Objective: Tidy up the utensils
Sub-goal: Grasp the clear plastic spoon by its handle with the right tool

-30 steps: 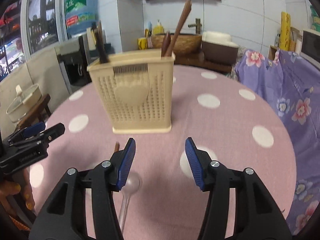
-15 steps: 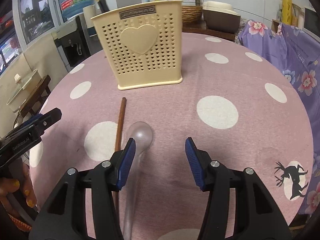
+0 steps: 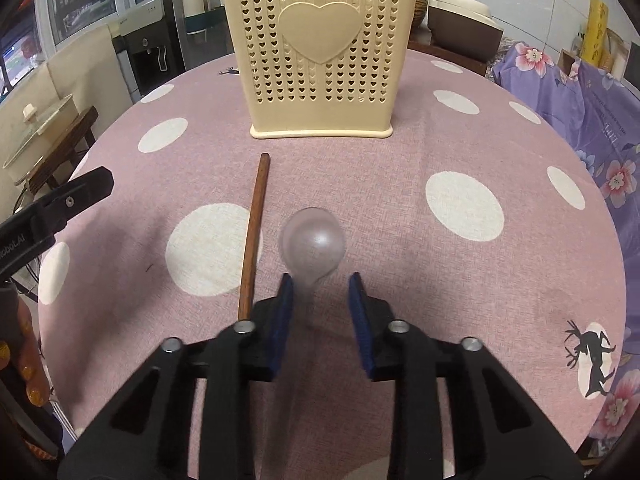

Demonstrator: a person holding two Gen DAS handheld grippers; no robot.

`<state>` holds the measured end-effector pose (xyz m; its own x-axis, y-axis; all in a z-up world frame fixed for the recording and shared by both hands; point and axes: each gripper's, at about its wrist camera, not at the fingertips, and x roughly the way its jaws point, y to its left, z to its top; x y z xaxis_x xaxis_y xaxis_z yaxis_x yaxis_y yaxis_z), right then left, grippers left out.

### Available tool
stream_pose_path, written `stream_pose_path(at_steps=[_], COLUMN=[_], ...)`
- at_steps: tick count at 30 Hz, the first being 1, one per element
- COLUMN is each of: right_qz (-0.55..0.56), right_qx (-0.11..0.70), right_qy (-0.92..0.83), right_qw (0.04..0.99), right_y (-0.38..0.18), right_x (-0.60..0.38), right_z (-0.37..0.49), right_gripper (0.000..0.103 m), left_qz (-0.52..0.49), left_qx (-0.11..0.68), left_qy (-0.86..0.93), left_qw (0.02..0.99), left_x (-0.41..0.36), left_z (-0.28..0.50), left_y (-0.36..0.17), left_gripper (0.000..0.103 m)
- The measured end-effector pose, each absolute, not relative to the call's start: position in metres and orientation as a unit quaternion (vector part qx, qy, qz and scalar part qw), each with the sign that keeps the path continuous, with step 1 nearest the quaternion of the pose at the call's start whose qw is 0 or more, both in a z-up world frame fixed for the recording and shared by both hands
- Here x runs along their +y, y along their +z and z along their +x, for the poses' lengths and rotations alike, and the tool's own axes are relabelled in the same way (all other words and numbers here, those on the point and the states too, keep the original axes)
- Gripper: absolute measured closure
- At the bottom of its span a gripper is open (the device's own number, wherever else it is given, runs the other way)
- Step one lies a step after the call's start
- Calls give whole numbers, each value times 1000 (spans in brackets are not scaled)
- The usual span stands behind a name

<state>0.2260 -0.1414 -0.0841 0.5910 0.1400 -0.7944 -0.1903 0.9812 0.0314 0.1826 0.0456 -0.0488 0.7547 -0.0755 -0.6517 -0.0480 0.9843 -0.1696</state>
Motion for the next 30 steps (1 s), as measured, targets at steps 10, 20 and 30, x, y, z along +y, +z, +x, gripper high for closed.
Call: stream_pose_path(at_steps=[10,20,30], right_qz=[-18,23,-22], right_qx=[436,431,440], right_qy=[87,108,87], right_qw=[896,895,894], right_y=[-84,-86,-85], right_x=[-173,-205,-191], right_z=[221,232,258], right_gripper=[95,74,56], left_qz=[-83,-87,-82], left_qx=[352,359,369], left_qy=[-20,-22,-19], left_qw=[932,929,926], left_x=[31,25,21], left_z=[180,180,181], left_y=[-49,-50,-54], left_gripper=[19,19,17])
